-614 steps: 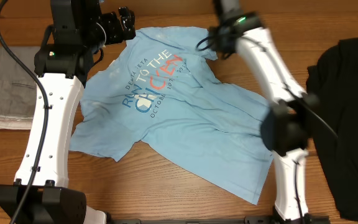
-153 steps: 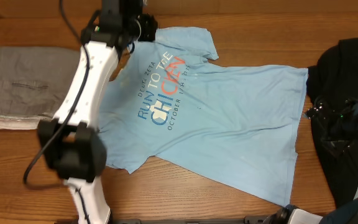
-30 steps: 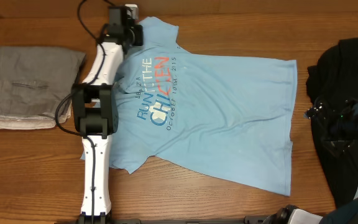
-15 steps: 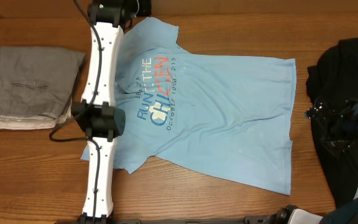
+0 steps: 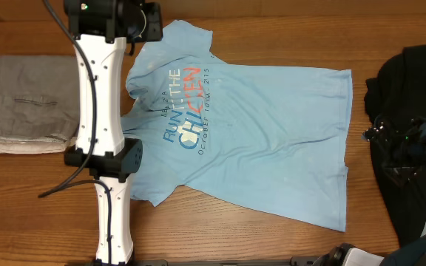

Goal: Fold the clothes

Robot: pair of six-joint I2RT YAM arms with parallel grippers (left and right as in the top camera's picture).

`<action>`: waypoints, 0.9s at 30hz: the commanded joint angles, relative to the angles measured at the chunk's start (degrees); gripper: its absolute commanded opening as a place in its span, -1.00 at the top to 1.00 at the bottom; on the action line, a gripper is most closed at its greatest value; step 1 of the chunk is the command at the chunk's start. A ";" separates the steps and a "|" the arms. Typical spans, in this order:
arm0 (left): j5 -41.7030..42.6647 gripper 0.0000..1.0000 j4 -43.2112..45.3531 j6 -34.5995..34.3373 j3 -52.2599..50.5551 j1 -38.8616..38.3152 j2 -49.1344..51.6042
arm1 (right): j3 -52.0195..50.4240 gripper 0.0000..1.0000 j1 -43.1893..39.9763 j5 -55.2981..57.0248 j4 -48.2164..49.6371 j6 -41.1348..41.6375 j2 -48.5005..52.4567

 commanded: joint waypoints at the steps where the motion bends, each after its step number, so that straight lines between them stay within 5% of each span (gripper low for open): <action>1: -2.73 0.14 -0.13 -1.25 0.98 -1.44 -6.10 | 0.94 -1.00 -0.15 -0.28 0.20 -0.17 -0.28; 9: 2.21 0.02 -0.15 -1.42 -1.81 -4.68 -18.58 | 0.94 -1.00 -0.15 -0.28 0.20 -0.17 -0.28; 17: -0.68 -0.03 -0.15 -2.10 -19.23 -5.11 -36.04 | 0.94 -1.00 -0.15 -0.28 0.20 -0.17 -0.28; 21: -0.81 0.25 -0.13 -2.14 -32.85 -5.11 -43.21 | 0.94 -1.00 -0.15 -0.28 0.22 -0.17 -0.28; 23: -1.75 0.53 -0.13 -2.91 -40.81 -5.11 -46.38 | 0.94 -1.00 -0.15 -0.28 0.22 -0.17 -0.28; 24: -2.62 0.92 -0.15 -3.28 -43.98 -5.11 -47.52 | 0.94 -1.00 -0.15 -0.28 0.20 -0.17 -0.28; 27: -8.24 0.92 -0.13 -5.73 -54.73 -5.09 -50.90 | 0.94 -1.00 -0.15 -0.28 0.20 -0.17 -0.28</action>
